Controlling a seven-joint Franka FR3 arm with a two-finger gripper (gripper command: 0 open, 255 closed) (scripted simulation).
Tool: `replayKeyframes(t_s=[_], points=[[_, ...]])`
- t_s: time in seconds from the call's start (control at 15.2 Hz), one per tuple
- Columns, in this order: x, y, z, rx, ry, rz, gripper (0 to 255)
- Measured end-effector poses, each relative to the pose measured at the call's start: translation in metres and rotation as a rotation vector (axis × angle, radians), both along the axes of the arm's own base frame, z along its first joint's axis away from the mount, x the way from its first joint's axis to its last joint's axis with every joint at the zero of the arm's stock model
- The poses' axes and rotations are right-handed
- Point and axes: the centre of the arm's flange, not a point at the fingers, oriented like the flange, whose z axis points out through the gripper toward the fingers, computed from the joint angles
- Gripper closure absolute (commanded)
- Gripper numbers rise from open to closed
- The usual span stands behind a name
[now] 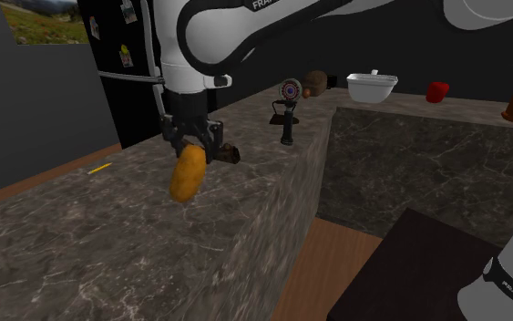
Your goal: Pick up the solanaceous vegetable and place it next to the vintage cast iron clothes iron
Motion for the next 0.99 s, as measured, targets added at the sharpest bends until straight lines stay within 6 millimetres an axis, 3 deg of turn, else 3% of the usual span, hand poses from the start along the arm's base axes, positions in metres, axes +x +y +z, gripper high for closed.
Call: replayKeyframes(t_s=[0.99], points=[[0.0, -0.001, 0.079, 0.0, 0.0, 0.0, 255]])
